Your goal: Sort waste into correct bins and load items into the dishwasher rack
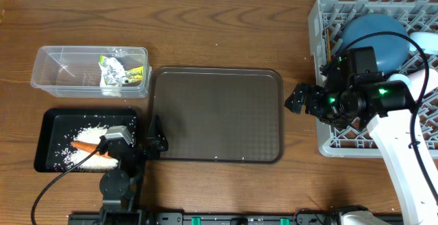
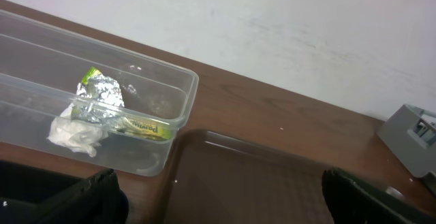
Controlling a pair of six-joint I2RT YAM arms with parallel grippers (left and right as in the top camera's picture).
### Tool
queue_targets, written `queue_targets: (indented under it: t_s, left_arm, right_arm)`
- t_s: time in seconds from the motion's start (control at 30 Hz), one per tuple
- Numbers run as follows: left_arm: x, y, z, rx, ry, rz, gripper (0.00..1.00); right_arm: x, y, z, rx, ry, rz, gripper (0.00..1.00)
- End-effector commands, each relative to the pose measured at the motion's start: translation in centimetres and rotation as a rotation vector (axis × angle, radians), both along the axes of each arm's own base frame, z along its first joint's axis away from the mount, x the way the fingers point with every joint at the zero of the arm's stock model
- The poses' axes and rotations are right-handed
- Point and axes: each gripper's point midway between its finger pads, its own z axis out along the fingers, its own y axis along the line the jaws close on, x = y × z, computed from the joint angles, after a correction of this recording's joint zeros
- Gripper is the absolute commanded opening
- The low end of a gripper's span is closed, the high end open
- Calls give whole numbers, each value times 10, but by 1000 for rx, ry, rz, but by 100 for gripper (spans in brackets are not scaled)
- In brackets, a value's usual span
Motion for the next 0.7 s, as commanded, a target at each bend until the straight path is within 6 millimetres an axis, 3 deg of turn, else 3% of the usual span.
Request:
queue_targets:
  t_s: [0.0,0.13,0.4,0.67]
  left_arm:
    - [-1,2,-15,28,48,9,98]
    - [-1,2,-15,28,48,9,98]
    - [-1,2,-15,28,48,9,98]
    - [-1,2,-15,28,48,9,98]
  right_arm:
    - [-1,2,-3,-6,8,7,99]
    - [-2,2,3,-6,-12,6,99]
    - [-11,-27,15,-133,-166,-57,99]
    - [-17,-26,45,-77,-623,-32,99]
